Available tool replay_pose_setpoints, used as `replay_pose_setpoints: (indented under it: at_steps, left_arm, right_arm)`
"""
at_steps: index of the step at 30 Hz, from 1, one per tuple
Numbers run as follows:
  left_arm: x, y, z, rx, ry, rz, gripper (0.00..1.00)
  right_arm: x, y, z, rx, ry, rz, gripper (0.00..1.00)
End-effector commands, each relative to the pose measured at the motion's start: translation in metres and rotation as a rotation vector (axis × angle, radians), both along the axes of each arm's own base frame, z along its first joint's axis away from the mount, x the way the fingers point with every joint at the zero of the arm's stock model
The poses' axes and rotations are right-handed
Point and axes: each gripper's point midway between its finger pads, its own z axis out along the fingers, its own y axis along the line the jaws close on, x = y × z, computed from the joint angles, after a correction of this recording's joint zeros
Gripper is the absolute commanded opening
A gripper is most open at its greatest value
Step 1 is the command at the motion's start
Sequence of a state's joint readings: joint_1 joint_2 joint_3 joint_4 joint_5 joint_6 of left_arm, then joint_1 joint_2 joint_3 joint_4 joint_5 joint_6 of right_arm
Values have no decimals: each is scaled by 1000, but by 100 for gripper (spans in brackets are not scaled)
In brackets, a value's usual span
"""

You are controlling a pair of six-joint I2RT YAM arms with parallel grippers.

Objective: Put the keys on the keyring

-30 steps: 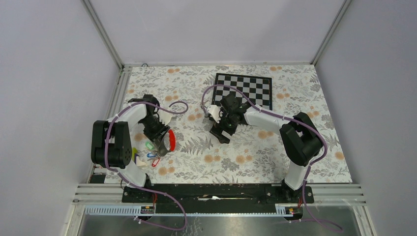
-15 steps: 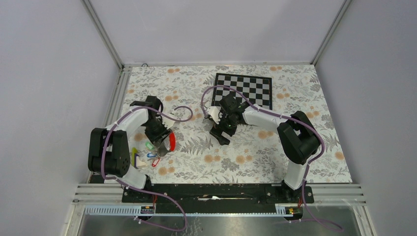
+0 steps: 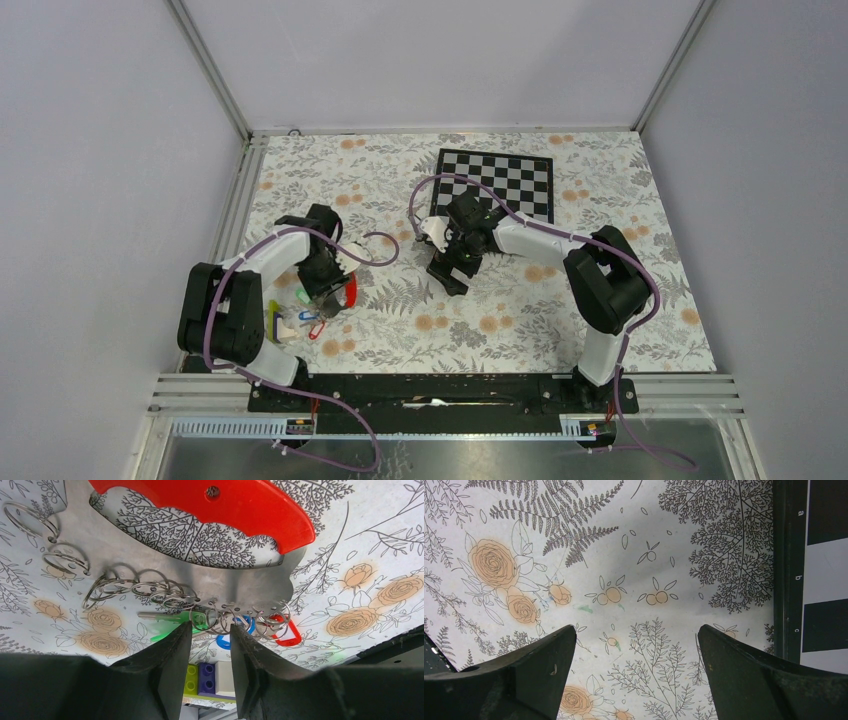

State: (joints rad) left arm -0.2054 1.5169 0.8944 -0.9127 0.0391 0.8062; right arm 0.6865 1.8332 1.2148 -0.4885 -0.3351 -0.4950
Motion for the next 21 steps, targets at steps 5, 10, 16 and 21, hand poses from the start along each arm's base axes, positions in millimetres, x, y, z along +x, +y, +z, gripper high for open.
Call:
replay_pose_setpoints:
  at_steps: [5,10,16,21]
  left_arm:
    - [10,1,6,16,-74,-22,38]
    - [12,-1,6,10,-79,-20,37]
    - [9,0,4,16,-73,-25,36]
    - [8,1,1,20,-77,-29,35]
  right_arm:
    - [6,9,11,29,-13,19,100]
    - [6,9,11,28,-13,19,100]
    - [6,8,11,27,-11,19,100]
    - [6,8,11,25,-9,19,100]
